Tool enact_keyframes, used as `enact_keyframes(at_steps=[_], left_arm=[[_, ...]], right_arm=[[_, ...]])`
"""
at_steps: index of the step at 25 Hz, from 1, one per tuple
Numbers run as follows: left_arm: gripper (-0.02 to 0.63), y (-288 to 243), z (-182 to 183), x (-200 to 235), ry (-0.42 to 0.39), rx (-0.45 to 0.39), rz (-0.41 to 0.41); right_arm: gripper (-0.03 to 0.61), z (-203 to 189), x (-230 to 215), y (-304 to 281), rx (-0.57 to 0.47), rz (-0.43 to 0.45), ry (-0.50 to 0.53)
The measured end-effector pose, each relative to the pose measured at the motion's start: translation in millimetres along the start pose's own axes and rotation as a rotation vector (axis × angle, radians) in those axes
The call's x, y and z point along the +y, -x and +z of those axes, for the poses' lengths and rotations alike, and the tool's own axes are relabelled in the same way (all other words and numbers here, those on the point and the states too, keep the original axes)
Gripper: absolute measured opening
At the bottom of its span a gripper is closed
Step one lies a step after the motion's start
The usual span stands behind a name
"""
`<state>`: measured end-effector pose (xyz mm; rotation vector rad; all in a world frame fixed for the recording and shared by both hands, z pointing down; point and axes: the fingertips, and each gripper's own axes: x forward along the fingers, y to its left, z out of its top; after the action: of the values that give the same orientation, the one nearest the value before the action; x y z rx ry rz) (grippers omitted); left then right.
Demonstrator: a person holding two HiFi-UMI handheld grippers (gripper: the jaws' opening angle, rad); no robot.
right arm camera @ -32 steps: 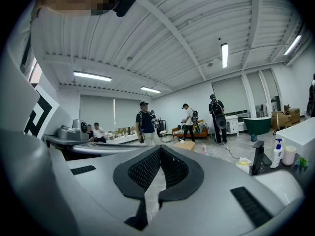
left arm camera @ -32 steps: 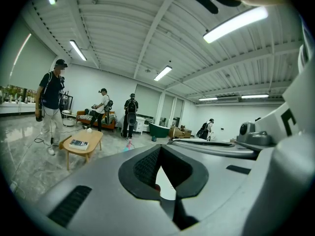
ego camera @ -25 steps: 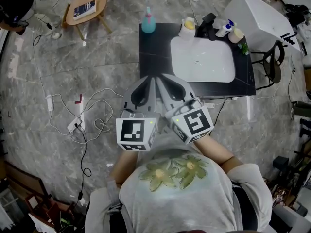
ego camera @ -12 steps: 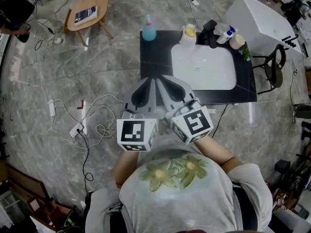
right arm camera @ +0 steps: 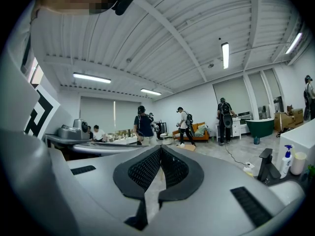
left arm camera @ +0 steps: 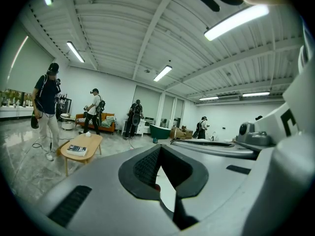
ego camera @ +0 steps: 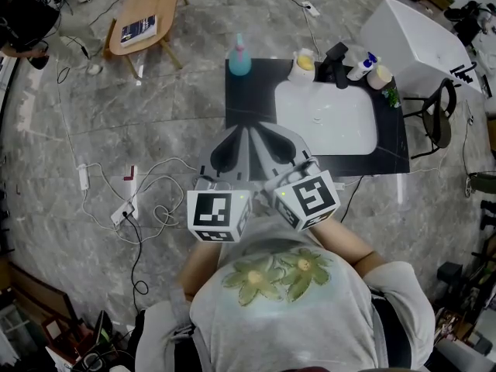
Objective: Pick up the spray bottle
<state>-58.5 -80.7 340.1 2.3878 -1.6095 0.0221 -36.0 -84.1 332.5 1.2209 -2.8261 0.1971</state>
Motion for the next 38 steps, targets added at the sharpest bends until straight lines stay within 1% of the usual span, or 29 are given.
enact_keyframes(at_steps=[14, 19, 26, 38], left_arm=[[0.008, -17.7, 3.6, 11.2, -0.003, 0.001, 0.008], [0.008, -23.7, 2.5, 15.3, -0.007, 0.009, 0.021], [0.008, -34.8, 3.9, 19.1, -0.010, 0.007, 0.027], [0.008, -53.5, -1.9, 31.4, -0.016, 0.032, 0.036]], right_arm=[[0.021, 1.9, -11.4, -17.9, 0.004, -0.002, 0.013], [0.021, -0.2, -14.7, -23.9, 0.008, -0.035, 0.072], [0.021, -1.4, -21.0, -31.2, -0.014, -0.039, 0.094], [0.023, -8.8, -34.4, -48.2, -0.016, -0.077, 0.078]])
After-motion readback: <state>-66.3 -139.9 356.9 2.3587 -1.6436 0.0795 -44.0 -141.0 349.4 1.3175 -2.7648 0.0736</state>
